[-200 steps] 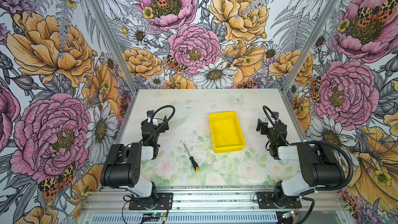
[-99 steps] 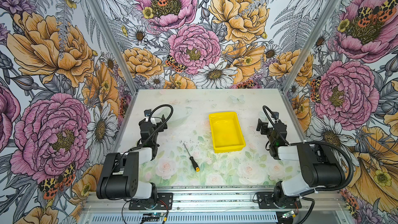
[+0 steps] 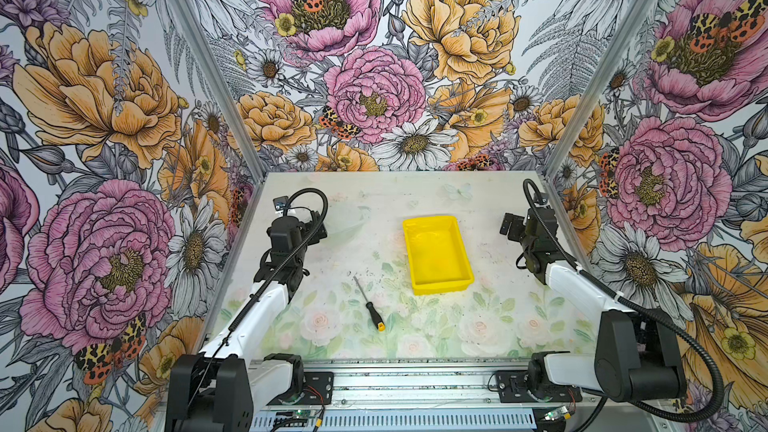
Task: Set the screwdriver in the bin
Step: 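Reach the left gripper over the screwdriver handle while the right arm lifts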
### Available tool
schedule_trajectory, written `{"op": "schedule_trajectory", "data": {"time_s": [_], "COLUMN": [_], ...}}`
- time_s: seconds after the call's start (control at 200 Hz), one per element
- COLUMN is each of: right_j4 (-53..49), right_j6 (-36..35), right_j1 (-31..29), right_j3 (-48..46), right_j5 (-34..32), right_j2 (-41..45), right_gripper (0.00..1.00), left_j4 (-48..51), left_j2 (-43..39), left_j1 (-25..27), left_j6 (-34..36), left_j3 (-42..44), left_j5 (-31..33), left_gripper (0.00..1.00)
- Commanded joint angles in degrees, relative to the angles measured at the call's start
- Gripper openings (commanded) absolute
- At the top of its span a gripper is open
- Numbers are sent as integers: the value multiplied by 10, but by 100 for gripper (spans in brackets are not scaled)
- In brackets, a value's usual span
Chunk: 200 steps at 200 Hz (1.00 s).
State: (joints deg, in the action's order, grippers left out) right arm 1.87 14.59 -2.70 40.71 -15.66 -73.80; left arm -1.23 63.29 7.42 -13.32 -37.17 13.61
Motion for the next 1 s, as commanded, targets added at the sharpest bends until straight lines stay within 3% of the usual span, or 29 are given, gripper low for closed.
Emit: {"op": "schedule_trajectory", "data": {"time_s": [0.0, 0.2, 0.365, 0.635, 0.996], "right_j4": [-94, -161, -236, -303, -318], "right_j6": [37, 22, 6, -41, -44], "right_j1": [-21, -58, -102, -164, -201], "right_j3": [0, 32, 83, 138, 152], "right_j5": [-7, 89, 175, 224, 242], "right_j2": [53, 114, 101, 108, 107], "right_gripper": [99, 100, 99, 99, 99], "left_j4": [120, 199, 295, 393, 415], "left_j2": [-18, -35, -34, -34, -28], "left_j1": [43, 118, 144, 204, 318], "left_j6": [-71, -168, -258, -370, -474], "left_j3": [-16, -34, -53, -56, -25], "left_j5": [53, 81, 29, -11, -4], "left_gripper": [99, 99, 99, 99, 99]}}
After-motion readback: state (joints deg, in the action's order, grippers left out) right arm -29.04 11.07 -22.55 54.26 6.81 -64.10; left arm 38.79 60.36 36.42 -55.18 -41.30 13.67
